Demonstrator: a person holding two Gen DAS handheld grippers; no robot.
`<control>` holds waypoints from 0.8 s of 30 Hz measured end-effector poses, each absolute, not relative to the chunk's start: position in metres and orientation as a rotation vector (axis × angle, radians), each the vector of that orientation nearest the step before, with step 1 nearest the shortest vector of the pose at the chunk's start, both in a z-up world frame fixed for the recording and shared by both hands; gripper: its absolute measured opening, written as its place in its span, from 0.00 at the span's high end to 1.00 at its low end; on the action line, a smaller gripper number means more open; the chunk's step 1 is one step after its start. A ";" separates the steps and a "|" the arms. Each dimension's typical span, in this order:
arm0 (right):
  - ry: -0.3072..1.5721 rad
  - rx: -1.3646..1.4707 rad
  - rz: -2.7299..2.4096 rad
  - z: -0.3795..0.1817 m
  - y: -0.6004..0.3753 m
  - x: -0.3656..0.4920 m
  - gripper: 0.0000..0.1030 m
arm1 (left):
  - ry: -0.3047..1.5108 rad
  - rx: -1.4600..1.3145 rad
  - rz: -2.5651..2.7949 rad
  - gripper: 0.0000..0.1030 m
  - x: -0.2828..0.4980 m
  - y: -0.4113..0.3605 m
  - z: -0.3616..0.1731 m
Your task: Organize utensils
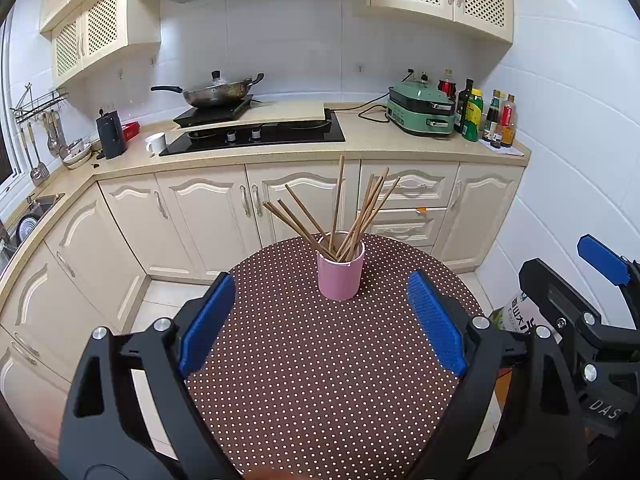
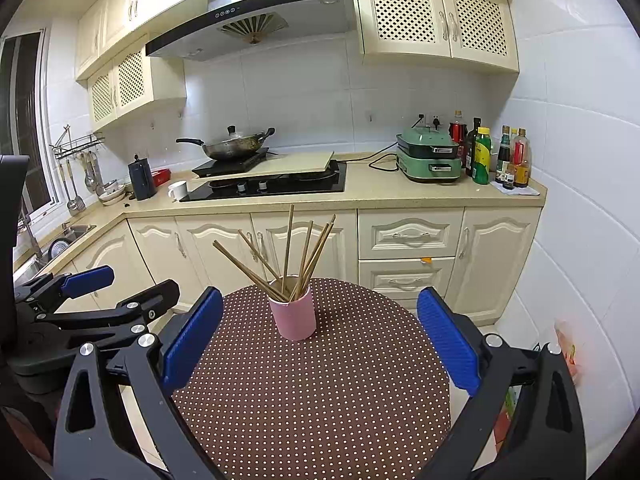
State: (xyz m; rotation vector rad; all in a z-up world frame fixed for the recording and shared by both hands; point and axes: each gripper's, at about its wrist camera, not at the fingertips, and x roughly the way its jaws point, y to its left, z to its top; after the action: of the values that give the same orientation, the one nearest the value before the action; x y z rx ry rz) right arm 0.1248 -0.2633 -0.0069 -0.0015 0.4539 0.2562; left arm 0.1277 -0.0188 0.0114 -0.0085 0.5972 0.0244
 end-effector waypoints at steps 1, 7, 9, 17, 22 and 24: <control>0.454 -0.002 0.256 -0.007 -0.263 0.125 0.09 | 0.597 -0.008 0.024 0.16 0.128 -0.019 0.012; 0.455 -0.002 0.257 -0.007 -0.264 0.125 0.09 | 0.596 -0.008 0.026 0.16 0.129 -0.019 0.012; 0.456 -0.001 0.257 -0.007 -0.264 0.125 0.09 | 0.597 -0.008 0.026 0.16 0.129 -0.019 0.012; 0.462 -0.004 0.258 -0.006 -0.263 0.127 0.09 | 0.616 -0.015 0.021 0.16 0.130 -0.019 0.009; 0.464 -0.004 0.261 -0.007 -0.263 0.127 0.09 | 0.617 -0.013 0.025 0.16 0.132 -0.018 0.010; 0.464 -0.004 0.261 -0.007 -0.262 0.127 0.09 | 0.618 -0.013 0.026 0.16 0.132 -0.018 0.010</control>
State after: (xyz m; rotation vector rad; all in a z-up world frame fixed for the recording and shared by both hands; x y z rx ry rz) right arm 0.1273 -0.2624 -0.0069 -0.0039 0.4640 0.2609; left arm 0.1322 -0.0179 0.0101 -0.0129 0.6179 0.0259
